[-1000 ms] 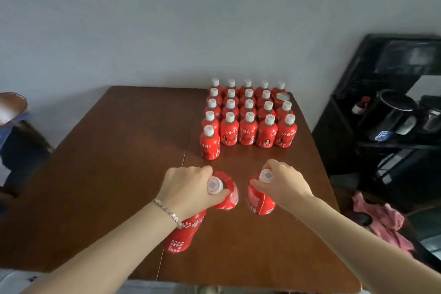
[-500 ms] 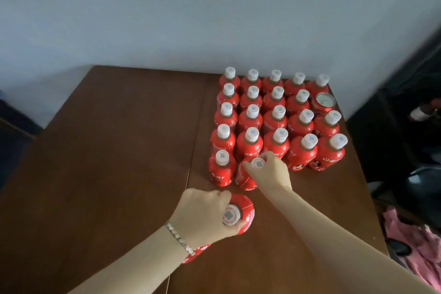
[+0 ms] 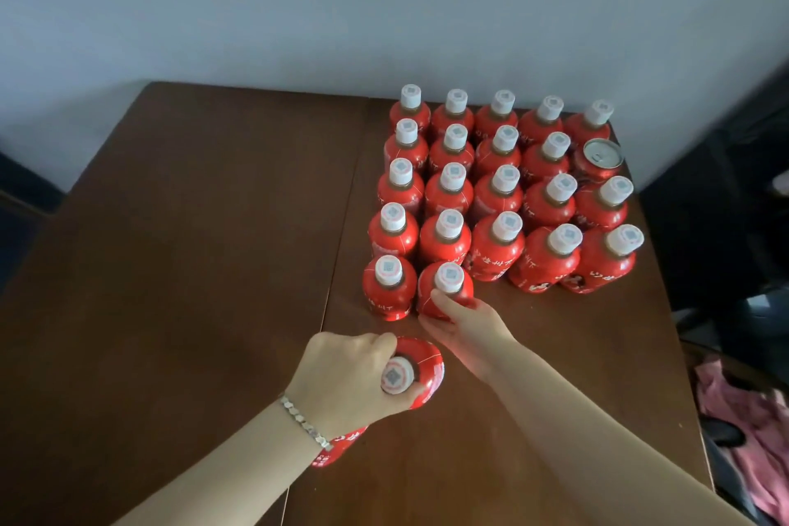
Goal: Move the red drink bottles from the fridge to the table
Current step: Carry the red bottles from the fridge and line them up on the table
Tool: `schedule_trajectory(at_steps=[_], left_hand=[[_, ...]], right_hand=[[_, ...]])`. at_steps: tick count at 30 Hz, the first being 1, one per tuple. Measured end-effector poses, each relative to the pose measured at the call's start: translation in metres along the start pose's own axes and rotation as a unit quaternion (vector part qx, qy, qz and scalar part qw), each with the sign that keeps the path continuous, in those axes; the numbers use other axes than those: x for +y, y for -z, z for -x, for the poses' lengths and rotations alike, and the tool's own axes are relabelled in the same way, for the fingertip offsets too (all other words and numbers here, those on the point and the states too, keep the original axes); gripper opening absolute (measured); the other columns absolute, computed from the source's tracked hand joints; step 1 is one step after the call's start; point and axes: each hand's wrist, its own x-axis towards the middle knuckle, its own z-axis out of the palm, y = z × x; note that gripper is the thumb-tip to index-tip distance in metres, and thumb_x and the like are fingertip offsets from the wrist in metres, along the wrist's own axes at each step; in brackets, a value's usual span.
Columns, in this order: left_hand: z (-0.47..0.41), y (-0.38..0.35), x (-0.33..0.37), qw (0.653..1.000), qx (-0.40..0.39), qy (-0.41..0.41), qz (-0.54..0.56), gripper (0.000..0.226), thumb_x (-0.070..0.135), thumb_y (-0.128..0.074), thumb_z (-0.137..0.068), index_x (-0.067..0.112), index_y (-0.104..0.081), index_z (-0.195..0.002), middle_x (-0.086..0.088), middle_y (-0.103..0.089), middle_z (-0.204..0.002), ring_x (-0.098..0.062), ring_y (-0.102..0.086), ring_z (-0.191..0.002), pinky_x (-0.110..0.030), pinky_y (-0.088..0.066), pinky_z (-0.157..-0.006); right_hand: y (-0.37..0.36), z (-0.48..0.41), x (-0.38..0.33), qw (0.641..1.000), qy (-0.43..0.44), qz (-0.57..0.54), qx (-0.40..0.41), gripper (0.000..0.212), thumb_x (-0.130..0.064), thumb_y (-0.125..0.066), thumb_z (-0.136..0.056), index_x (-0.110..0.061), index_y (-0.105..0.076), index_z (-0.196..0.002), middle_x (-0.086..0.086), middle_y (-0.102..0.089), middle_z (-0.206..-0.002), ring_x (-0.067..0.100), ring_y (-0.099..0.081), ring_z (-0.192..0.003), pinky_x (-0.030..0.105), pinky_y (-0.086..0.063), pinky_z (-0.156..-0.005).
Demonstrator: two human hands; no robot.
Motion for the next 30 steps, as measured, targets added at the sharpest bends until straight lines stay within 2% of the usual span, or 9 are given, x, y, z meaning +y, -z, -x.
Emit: schedule_trajectory(at_steps=[5,12,14,15,17,20,23,27,30], left_hand=[[0.001,-0.004,0.002,1.0,-0.012,-0.009,-0.005,0.049,0.066,-0.043,-0.069,0.022,-0.059,-0.054,0.011,-0.057,-0.043,-0.005,-0.052,-0.033,-0.014,-0.037,-0.035],[-0.001,0.0,0.007,1.0,-0.023,0.002,-0.01,0.05,0.068,-0.042,-0.068,0.023,-0.058,-0.054,0.011,-0.056,-0.043,-0.005,-0.051,-0.033,-0.018,-0.042,-0.031],[-0.002,0.003,0.008,1.0,-0.026,0.0,-0.017,0.049,0.067,-0.043,-0.067,0.023,-0.057,-0.053,0.01,-0.054,-0.041,-0.005,-0.05,-0.032,-0.019,-0.042,-0.031],[-0.004,0.005,0.01,0.999,-0.029,0.001,-0.017,0.049,0.067,-0.043,-0.067,0.023,-0.056,-0.052,0.01,-0.053,-0.041,-0.006,-0.05,-0.032,-0.018,-0.041,-0.031],[-0.007,0.007,0.014,0.999,-0.045,0.009,-0.01,0.047,0.068,-0.045,-0.065,0.023,-0.052,-0.051,0.01,-0.05,-0.039,-0.006,-0.048,-0.031,-0.014,-0.034,-0.032],[-0.023,0.009,0.032,0.998,-0.066,0.01,-0.014,0.042,0.065,-0.052,-0.059,0.024,-0.05,-0.051,0.008,-0.05,-0.04,-0.006,-0.048,-0.032,-0.011,-0.009,-0.04],[-0.044,0.006,0.057,0.995,-0.093,-0.027,-0.005,0.04,0.061,-0.059,-0.072,0.021,-0.057,-0.078,0.006,-0.063,-0.069,-0.014,-0.062,-0.061,-0.021,-0.021,-0.046],[-0.077,-0.002,0.078,0.996,-0.072,-0.059,0.015,0.044,0.055,-0.067,-0.074,0.013,-0.058,-0.082,-0.001,-0.061,-0.077,-0.024,-0.061,-0.064,-0.021,-0.014,-0.044],[-0.101,-0.018,0.089,0.99,-0.137,-0.039,0.002,0.037,0.043,-0.059,-0.087,0.008,-0.055,-0.101,-0.007,-0.055,-0.104,-0.029,-0.058,-0.089,-0.031,-0.028,-0.058]], right_hand=[[-0.011,-0.002,0.008,0.999,0.023,0.016,0.03,0.007,-0.01,-0.063,-0.089,-0.009,-0.056,-0.09,0.017,-0.066,-0.095,0.023,-0.066,-0.083,0.031,-0.051,-0.085],[-0.009,0.007,0.002,0.986,0.024,0.166,0.019,0.016,-0.008,-0.061,-0.09,-0.001,-0.06,-0.104,0.015,-0.064,-0.097,0.022,-0.062,-0.084,0.025,-0.052,-0.071],[0.001,0.021,-0.008,0.927,0.065,0.369,0.006,0.01,0.001,-0.059,-0.085,-0.009,-0.057,-0.085,0.005,-0.059,-0.085,0.015,-0.054,-0.074,0.016,-0.047,-0.065],[0.008,0.028,-0.01,0.866,0.102,0.489,-0.017,0.016,0.001,-0.06,-0.082,-0.008,-0.058,-0.095,0.005,-0.06,-0.094,0.014,-0.055,-0.08,0.013,-0.046,-0.07],[0.022,0.043,-0.005,0.735,0.149,0.655,-0.092,0.072,-0.007,-0.064,-0.077,-0.018,-0.034,-0.142,0.002,-0.043,-0.14,0.019,-0.046,-0.123,0.024,-0.041,-0.099],[0.033,0.06,0.014,0.651,0.252,0.71,-0.094,0.091,-0.024,-0.07,-0.07,-0.035,-0.022,-0.146,-0.014,-0.032,-0.146,0.015,-0.037,-0.132,0.029,-0.039,-0.102],[0.054,0.059,0.02,0.688,0.315,0.653,0.01,0.075,-0.03,-0.072,-0.066,-0.038,-0.041,-0.133,-0.018,-0.048,-0.128,0.012,-0.055,-0.113,0.025,-0.046,-0.083],[0.089,0.047,0.007,0.779,0.308,0.526,0.15,0.068,-0.029,-0.078,-0.059,-0.034,-0.051,-0.121,-0.015,-0.057,-0.112,0.011,-0.059,-0.099,0.027,-0.047,-0.079],[0.1,0.034,-0.01,0.804,0.319,0.453,0.214,0.064,-0.026,-0.083,-0.059,-0.028,-0.052,-0.116,-0.007,-0.058,-0.109,0.013,-0.057,-0.094,0.031,-0.047,-0.079]])
